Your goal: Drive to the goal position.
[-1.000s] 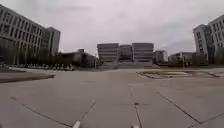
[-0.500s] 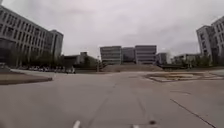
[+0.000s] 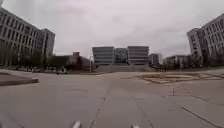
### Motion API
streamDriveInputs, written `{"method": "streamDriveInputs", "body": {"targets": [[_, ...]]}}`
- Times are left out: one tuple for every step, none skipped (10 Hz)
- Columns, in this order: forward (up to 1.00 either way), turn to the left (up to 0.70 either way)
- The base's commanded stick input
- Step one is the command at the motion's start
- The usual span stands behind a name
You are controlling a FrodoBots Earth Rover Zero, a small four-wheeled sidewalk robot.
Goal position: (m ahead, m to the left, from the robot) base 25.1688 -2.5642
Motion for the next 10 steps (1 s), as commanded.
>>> {"method": "streamDriveInputs", "body": {"targets": [[1.0,0.0],[1.0,0.0],[1.0,0.0],[1.0,0.0],[1.0,0.0],[1.0,0.0],[1.0,0.0],[1.0,0.0],[1.0,0.0],[1.0,-0.02]]}}
